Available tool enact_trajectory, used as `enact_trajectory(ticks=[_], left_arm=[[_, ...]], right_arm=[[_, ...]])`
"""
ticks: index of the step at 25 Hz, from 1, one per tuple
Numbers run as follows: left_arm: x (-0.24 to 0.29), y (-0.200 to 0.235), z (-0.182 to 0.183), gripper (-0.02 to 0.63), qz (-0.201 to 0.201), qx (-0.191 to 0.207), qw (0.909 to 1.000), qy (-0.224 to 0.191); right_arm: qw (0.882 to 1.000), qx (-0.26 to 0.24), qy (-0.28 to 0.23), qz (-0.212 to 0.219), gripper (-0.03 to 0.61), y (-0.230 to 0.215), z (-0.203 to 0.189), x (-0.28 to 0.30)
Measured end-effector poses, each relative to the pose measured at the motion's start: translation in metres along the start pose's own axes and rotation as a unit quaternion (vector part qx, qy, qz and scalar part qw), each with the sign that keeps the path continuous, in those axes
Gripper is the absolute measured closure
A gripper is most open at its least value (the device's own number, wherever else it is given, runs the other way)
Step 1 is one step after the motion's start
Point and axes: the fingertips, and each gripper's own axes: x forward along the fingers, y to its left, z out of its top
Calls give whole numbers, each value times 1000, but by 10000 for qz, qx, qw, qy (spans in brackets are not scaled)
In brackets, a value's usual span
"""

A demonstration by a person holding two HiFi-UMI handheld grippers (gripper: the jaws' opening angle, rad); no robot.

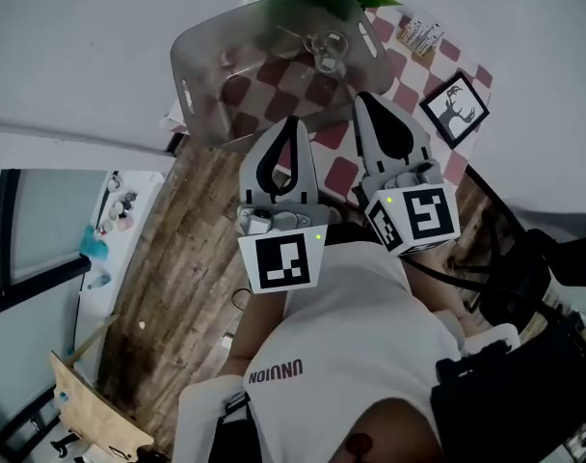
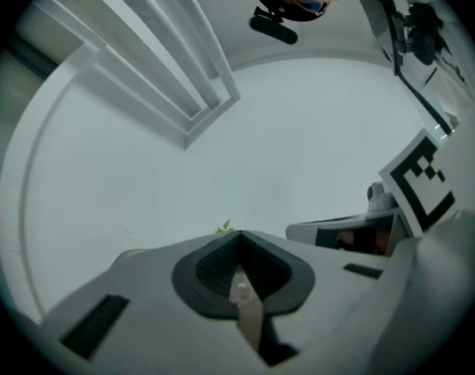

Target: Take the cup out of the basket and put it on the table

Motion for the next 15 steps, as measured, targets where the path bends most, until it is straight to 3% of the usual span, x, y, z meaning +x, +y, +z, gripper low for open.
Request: enact_trajectory(ticks=[9, 15], left_arm=[[70, 28, 20, 601, -869, 120, 9961, 30], [99, 30, 28, 601, -1514, 63, 9881, 270]], right_arm=[[9953, 74, -206, -942, 560, -21, 25, 46], [9890, 63, -277, -1449, 560, -34, 33, 49]])
